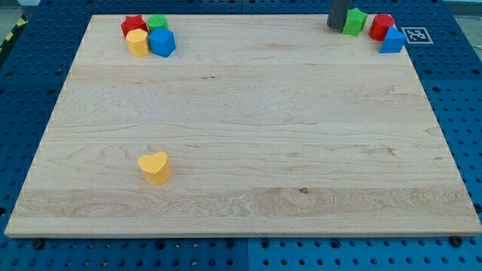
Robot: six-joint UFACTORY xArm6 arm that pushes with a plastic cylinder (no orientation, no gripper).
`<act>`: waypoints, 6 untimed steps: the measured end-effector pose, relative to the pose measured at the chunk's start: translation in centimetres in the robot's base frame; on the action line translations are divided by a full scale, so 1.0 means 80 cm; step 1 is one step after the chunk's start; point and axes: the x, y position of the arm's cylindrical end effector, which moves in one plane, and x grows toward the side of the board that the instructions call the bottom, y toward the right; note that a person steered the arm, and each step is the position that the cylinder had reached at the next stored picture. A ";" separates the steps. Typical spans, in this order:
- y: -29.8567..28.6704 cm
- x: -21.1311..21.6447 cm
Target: Push the arm towards the bottom center
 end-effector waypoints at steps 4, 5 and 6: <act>-0.057 0.092; -0.075 0.144; -0.099 0.176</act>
